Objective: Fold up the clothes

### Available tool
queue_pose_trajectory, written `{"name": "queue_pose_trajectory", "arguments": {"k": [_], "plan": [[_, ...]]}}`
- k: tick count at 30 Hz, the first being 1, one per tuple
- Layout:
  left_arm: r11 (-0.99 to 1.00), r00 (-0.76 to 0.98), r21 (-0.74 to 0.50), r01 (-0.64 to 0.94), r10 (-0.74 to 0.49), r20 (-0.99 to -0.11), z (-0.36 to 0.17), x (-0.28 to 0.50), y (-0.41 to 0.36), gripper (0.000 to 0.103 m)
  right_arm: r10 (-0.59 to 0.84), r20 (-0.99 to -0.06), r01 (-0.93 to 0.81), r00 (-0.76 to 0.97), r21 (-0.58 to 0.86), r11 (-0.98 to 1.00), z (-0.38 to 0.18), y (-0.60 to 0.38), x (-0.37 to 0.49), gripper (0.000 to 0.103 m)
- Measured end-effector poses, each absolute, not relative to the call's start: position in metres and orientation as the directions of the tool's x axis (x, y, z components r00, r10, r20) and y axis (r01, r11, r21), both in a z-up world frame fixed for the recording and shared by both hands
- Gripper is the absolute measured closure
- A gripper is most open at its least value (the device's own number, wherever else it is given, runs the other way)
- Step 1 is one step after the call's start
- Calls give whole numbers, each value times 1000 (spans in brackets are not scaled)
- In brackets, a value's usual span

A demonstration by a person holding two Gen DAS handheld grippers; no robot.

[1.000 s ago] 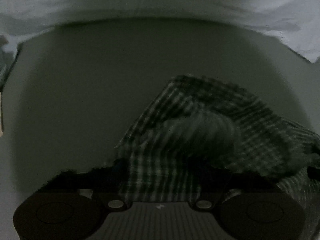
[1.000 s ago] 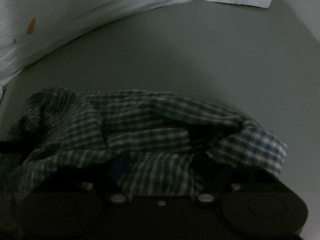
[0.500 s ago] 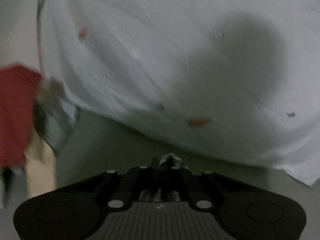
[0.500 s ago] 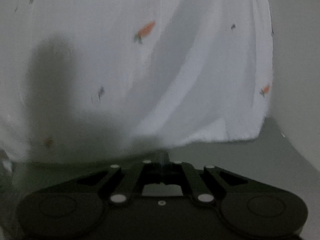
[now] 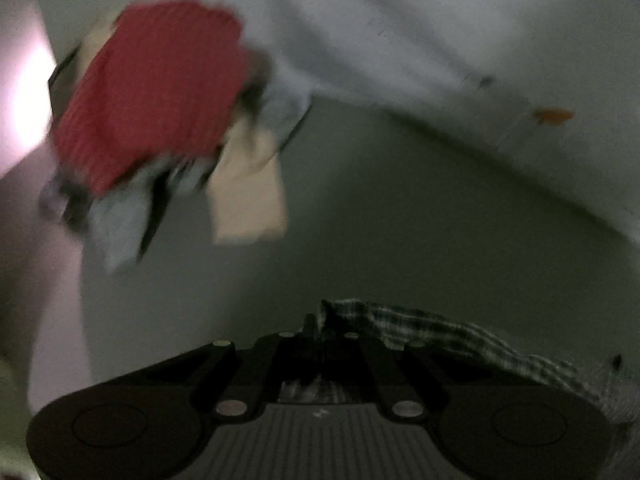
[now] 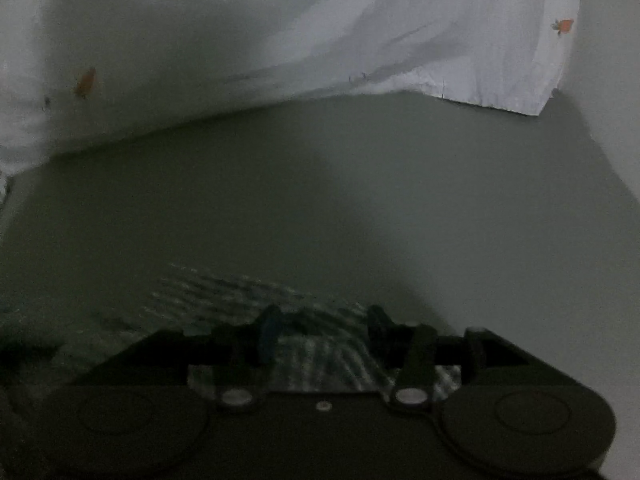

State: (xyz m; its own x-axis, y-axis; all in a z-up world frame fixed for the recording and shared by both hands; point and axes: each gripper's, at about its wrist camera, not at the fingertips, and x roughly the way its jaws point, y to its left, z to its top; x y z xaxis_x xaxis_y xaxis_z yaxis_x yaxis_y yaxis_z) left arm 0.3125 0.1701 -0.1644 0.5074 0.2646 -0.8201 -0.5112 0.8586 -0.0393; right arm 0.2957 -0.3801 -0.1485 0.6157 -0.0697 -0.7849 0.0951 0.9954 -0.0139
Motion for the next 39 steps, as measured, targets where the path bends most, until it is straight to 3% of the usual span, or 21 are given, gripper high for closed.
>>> {"name": "queue_pose_trajectory", "arguments": {"k": [3, 6, 9, 10, 13, 16, 19, 22, 25, 27, 28, 29, 31, 33, 35, 37, 39], "plan": [[824, 455, -77, -562, 230, -860, -178, 286, 181, 101, -94, -789, 75, 607, -62, 995, -160, -381, 310, 40], [829, 422, -29, -558, 253, -871, -184, 269, 175, 101, -84, -823, -21, 561, -115, 993, -178, -377, 335, 27], [838, 397, 28, -546, 287, -872, -187, 265, 166, 101, -31, -881, -137, 472, -108, 985, -204, -363, 351, 28], [836, 392, 34, -548, 293, -872, -187, 264, 165, 101, -17, -873, -128, 488, -91, 988, -205, -362, 350, 34], [829, 395, 40, -557, 307, -866, -183, 255, 160, 100, 22, -868, -68, 497, -14, 998, -195, -372, 341, 96], [821, 395, 50, -569, 326, -859, -176, 248, 159, 100, -55, -805, 44, 591, -36, 998, -169, -392, 314, 100], [809, 393, 56, -584, 343, -853, -167, 241, 160, 100, -267, -679, 196, 684, -182, 964, -125, -425, 271, 101], [805, 348, 114, -582, 373, -860, -169, 233, 157, 100, -533, -572, 359, 624, -396, 845, -101, -467, 231, 101], [818, 261, 195, -541, 383, -886, -184, 229, 151, 95, -621, -632, 416, 464, -463, 782, -120, -514, 208, 96], [852, 224, 238, -467, 374, -900, -190, 231, 140, 93, -605, -691, 402, 396, -462, 791, -137, -529, 192, 83], [881, 250, 233, -412, 355, -901, -185, 231, 133, 85, -588, -702, 395, 403, -446, 803, -139, -528, 184, 71], [906, 279, 223, -360, 333, -901, -180, 231, 126, 78, -557, -709, 388, 432, -411, 825, -137, -522, 179, 60], [941, 376, 136, -311, 253, -891, -159, 233, 121, 56, -490, -717, 370, 495, -336, 866, -130, -508, 169, 55], [960, 480, 32, -277, 167, -861, -137, 237, 117, 49, -405, -725, 349, 556, -239, 906, -122, -494, 172, 53], [966, 582, -79, -247, 83, -809, -115, 244, 115, 41, -279, -726, 292, 629, -112, 950, -112, -470, 180, 44], [984, 604, -86, -156, 26, -797, -120, 264, 93, 32, -144, -721, 191, 678, -17, 982, -106, -442, 194, 39], [994, 620, -92, -63, -33, -784, -125, 283, 72, 32, -18, -712, 70, 702, 44, 997, -107, -410, 207, 31]]}}
